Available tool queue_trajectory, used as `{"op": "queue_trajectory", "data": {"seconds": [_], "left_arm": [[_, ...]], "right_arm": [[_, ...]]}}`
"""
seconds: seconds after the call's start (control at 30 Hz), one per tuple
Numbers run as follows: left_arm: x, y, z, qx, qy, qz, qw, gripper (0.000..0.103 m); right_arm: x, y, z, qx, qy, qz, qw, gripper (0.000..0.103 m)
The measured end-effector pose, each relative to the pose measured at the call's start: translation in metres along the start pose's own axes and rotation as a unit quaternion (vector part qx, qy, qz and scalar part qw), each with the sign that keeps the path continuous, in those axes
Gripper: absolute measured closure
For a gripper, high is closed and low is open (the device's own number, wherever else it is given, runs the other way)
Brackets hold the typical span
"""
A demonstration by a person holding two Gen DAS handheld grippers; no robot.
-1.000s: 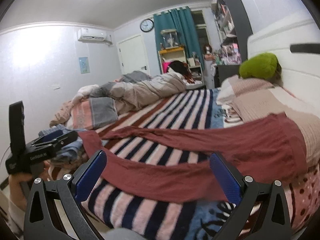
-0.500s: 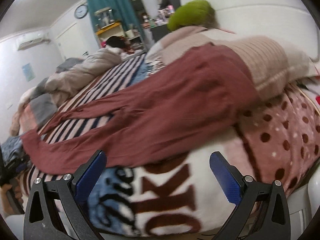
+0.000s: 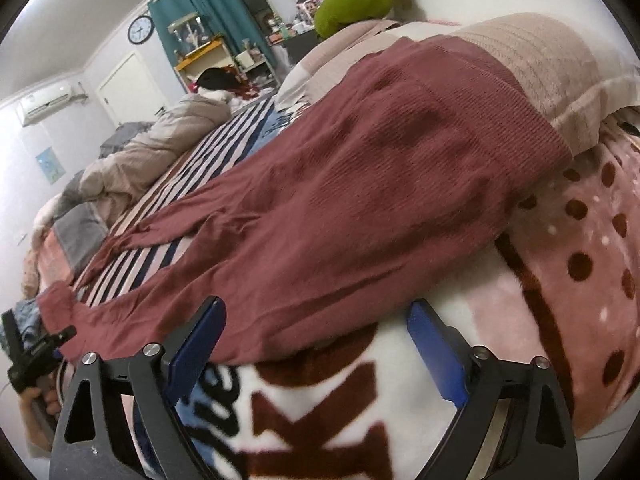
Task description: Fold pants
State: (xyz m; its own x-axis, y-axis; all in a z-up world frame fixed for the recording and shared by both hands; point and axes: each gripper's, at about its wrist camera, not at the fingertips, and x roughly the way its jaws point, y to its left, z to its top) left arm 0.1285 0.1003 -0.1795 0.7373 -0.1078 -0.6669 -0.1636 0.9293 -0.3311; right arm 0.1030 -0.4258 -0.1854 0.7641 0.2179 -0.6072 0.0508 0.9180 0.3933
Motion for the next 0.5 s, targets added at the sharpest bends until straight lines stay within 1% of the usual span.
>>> {"op": "queue_trajectory", "data": {"seconds": [0.03, 0.07, 0.1, 0.13, 0.17, 0.2, 0.23, 0.27, 0.3, 0.37, 0.5], "left_arm": [[0.0, 0.001, 0.001, -0.001, -0.002, -0.001, 1.0, 0.067], [-0.001, 0.001, 0.003, 0.0, -0.005, 0.003, 1.0, 0.075], [-0.001, 0.001, 0.004, 0.004, -0.007, 0.007, 0.9999, 0.079], [-0.002, 0.001, 0.004, 0.009, -0.009, 0.01, 0.9999, 0.086], [-0.004, 0.0, 0.005, 0.014, -0.011, 0.012, 0.9998, 0.094], [-0.006, 0.001, 0.005, 0.015, -0.015, 0.011, 0.9997, 0.095], [-0.01, 0.001, 0.006, 0.014, -0.021, 0.008, 0.9996, 0.096], [-0.013, 0.001, 0.007, 0.015, -0.026, 0.007, 0.9995, 0.098], [-0.017, 0.0, 0.008, 0.017, -0.032, 0.009, 0.9993, 0.098], [-0.024, -0.001, 0.011, 0.022, -0.044, 0.012, 0.9987, 0.098], [-0.041, -0.002, 0.017, 0.027, -0.069, 0.009, 0.9972, 0.1]], "right_arm": [[0.001, 0.0, 0.002, 0.003, -0.006, -0.002, 1.0, 0.02], [0.001, -0.001, 0.003, 0.006, -0.01, -0.005, 1.0, 0.026], [0.002, -0.001, 0.004, 0.007, -0.013, -0.01, 1.0, 0.031], [0.001, 0.0, 0.005, 0.005, -0.018, -0.016, 1.0, 0.045], [0.0, 0.001, 0.005, 0.003, -0.02, -0.021, 1.0, 0.055], [-0.001, 0.002, 0.006, 0.001, -0.023, -0.023, 0.999, 0.06], [-0.002, 0.003, 0.006, 0.001, -0.028, -0.02, 0.999, 0.071], [-0.004, 0.004, 0.006, 0.002, -0.031, -0.017, 0.999, 0.085], [-0.005, 0.005, 0.006, 0.003, -0.032, -0.015, 0.999, 0.09], [-0.01, 0.006, 0.009, 0.002, -0.041, -0.013, 0.999, 0.096], [-0.02, 0.006, 0.014, -0.002, -0.062, -0.012, 0.998, 0.099]]}}
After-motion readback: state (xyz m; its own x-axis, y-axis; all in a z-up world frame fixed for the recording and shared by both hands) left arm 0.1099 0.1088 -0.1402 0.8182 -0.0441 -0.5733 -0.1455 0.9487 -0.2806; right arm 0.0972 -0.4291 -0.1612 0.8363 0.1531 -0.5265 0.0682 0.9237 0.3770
